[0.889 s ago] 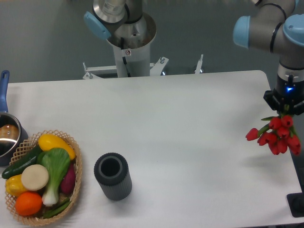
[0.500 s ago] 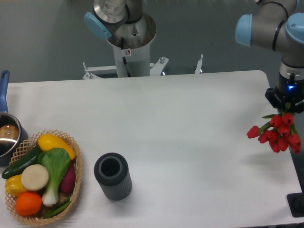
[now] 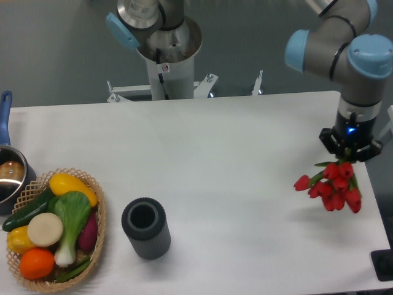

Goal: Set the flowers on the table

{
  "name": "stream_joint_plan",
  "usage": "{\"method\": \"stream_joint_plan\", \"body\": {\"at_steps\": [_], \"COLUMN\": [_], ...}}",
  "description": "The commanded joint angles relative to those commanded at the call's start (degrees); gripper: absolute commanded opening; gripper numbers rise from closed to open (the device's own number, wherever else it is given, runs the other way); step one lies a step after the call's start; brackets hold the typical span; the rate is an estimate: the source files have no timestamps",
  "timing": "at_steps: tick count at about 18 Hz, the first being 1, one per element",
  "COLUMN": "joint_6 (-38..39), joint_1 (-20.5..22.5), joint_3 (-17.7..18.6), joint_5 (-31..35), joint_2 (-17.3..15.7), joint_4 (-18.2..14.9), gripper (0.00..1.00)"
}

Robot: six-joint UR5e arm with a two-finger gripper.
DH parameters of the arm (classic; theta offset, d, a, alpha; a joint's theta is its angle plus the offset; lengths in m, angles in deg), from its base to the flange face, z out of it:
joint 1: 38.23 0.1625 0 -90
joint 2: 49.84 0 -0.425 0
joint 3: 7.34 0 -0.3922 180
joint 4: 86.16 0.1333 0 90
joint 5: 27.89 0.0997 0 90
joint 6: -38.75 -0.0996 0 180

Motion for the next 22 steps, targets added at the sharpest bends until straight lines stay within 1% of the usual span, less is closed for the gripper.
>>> {"method": "stream_joint_plan", "body": {"at_steps": [2,5,7,8,9,10,12,13,17,22], "joint_6": [1.40,4.13,5.45,5.80,5.81,5.72,5.89,5.81,5.63,5.02], "joint_1": [-1.41,-3.87,-5.19,-5.54,-5.81,-5.90,-5.99,-5.99,-5.29,-1.25], "joint_3": [0.27,0.35,0.53,0.62,0.79,0.97,0.97,1.14,2.37,3.43], "joint_5": [0.18,0.09,0.09,0.00,-0.26,-0.44,-0.52,-0.44,0.00,-0.35], "joint_2": [-0.09,-0.09,-0.09,-0.26,-0.26,-0.44,-0.44,-0.53,-1.76,-2.99], "joint_4": [-0.09,-0.09,-0.09,-0.09,-0.17,-0.09,0.00,0.44,1.85,1.94], "gripper": [0.01,0.09,0.11,0.15,0.23,0.38,0.60,1.00,1.00,1.00]}}
